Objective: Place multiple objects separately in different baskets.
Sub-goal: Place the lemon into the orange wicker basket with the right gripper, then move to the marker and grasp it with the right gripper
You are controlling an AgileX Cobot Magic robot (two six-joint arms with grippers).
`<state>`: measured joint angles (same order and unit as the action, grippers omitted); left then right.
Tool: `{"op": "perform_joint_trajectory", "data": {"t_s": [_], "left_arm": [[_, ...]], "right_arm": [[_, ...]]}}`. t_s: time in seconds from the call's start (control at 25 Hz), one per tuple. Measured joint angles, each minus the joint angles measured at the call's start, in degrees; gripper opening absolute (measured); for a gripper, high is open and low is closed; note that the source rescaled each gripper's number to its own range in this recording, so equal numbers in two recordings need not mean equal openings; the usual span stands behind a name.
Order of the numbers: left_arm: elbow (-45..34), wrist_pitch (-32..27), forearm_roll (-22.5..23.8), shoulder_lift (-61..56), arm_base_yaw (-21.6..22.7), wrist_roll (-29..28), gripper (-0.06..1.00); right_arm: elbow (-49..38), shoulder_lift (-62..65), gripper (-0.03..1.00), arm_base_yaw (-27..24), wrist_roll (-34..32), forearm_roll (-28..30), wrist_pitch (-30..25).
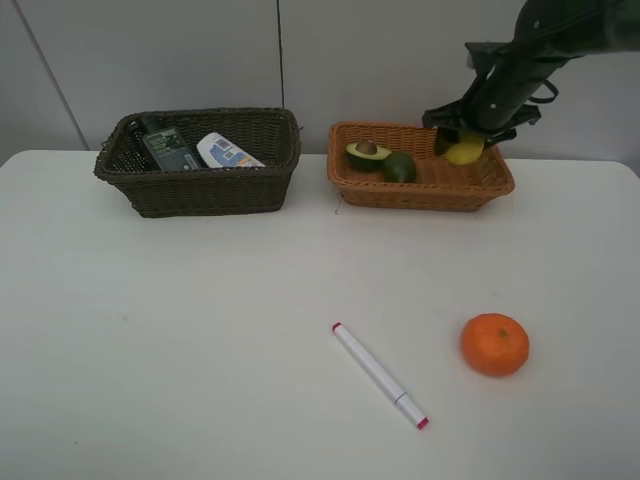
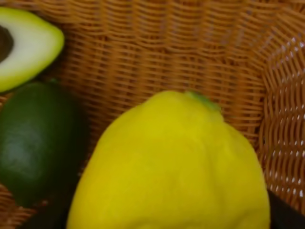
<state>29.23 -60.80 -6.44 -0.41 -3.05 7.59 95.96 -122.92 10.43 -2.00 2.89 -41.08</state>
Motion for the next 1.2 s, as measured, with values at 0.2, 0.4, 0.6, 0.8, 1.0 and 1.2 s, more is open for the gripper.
{"op": "perform_joint_trajectory", "data": {"t_s": [0.2,0.4,0.6,0.8,1.0,1.2], "left_arm": [[0.00,0.00,0.00,0.00,0.00,0.00,1.00],[0.00,0.00,0.00,0.00,0.00,0.00,1.00],[0.00,0.00,0.00,0.00,0.00,0.00,1.00],[0.00,0.00,0.00,0.00,0.00,0.00,1.00],[0.00,0.00,0.00,0.00,0.00,0.00,1.00],[0.00,0.00,0.00,0.00,0.00,0.00,1.00]], "right_arm": [[0.00,-0.91,0.79,0.00,-0.23,0.04,-0.05],[0.00,-0.91,0.97,0.00,-0.23,-1.77,-1.79],[0.00,2.10,0.99,0.00,-0.28,-2.89,-11.45],[0.00,7.06,0.99,0.00,-0.28,-5.43,-24.43],[-3.85,13.04,0.99,1.93,-0.54,-6.16,-27.88],[-18.17,19.46,0.99,11.10,-0.66,-6.58,-28.54]]}}
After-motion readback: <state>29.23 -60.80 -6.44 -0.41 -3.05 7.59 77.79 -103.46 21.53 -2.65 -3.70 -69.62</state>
